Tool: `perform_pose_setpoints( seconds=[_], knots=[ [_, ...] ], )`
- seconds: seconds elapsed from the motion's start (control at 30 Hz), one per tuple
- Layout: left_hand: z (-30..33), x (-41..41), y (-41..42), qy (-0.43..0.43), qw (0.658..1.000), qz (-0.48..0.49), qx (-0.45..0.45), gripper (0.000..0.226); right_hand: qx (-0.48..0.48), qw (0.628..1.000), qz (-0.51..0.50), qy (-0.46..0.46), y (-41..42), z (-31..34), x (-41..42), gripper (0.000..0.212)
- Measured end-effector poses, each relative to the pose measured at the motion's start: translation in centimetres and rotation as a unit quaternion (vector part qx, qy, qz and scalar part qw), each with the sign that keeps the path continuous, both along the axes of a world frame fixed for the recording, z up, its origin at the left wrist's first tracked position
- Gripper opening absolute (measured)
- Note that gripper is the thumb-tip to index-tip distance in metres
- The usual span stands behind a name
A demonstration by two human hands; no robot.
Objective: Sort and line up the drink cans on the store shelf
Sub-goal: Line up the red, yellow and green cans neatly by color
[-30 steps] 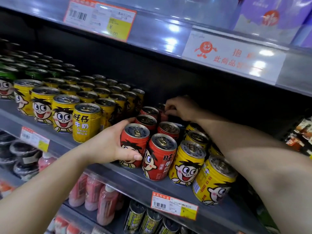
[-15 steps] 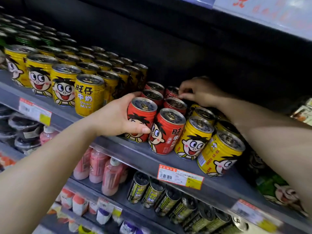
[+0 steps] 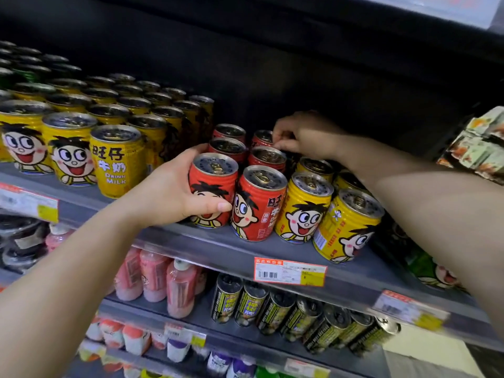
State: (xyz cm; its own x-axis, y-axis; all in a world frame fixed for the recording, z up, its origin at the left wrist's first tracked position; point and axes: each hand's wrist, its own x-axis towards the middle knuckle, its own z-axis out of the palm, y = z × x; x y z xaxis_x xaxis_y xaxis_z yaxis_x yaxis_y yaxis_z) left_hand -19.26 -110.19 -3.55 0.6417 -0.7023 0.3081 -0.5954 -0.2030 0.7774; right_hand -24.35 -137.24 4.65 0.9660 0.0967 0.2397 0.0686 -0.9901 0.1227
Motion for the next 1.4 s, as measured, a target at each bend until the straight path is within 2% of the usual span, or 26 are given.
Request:
perform_pose_setpoints(
  seconds=[0.1,0.23,0.4,0.57,0.83,0.9,0.93,1.03,1.1,1.17,1.27,1.4],
  knots=[
    [0.0,0.1,0.2,0.004,1.000,-0.004,-0.015,0.136,0.005,1.000,-0.019,-0.004,0.2,-0.3,-0.2,0.015],
    [0.0,0.0,0.2,0.004,1.000,-0.011,-0.021,0.138,0.034,0.999,-0.031,0.005,0.3,-0.4,-0.2,0.017],
    [-0.2,0.2,0.1,0.013,1.000,-0.010,-0.007,0.123,0.047,0.998,-0.045,0.018,1.0,-0.3,-0.5,0.015],
    [-0.2,0.1,0.0,0.032,0.999,-0.023,-0.008,0.118,0.063,0.996,-0.068,0.020,1.2,0.1,-1.2,0.017],
    [0.0,0.8,0.1,0.045,0.998,-0.045,0.004,0.111,0.180,0.977,-0.111,-0.024,5.0,1.5,-5.8,0.024],
    [0.1,0.9,0.2,0.048,0.997,-0.060,0.003,0.112,0.193,0.972,-0.131,-0.012,7.2,1.7,-8.1,0.035],
    [0.2,0.9,0.3,0.050,0.996,-0.070,0.004,0.114,0.185,0.973,-0.140,-0.005,8.4,1.6,-9.3,0.048],
    [0.9,1.6,0.4,0.057,0.993,-0.105,0.025,0.122,0.124,0.973,-0.195,0.025,11.7,0.1,-11.3,0.098],
    [1.3,2.2,0.3,0.067,0.989,-0.123,0.047,0.124,0.059,0.968,-0.238,0.046,12.4,-1.2,-11.0,0.113],
    [1.5,2.7,0.2,0.087,0.985,-0.140,0.052,0.118,0.038,0.964,-0.256,0.063,12.3,-1.8,-10.1,0.119],
    [1.2,2.8,0.1,0.101,0.983,-0.152,0.033,0.104,0.040,0.961,-0.259,0.087,11.8,-1.8,-9.3,0.117],
    [1.1,3.0,0.5,0.103,0.984,-0.147,0.016,0.102,0.024,0.968,-0.244,0.050,12.1,-2.1,-9.1,0.111]
  ],
)
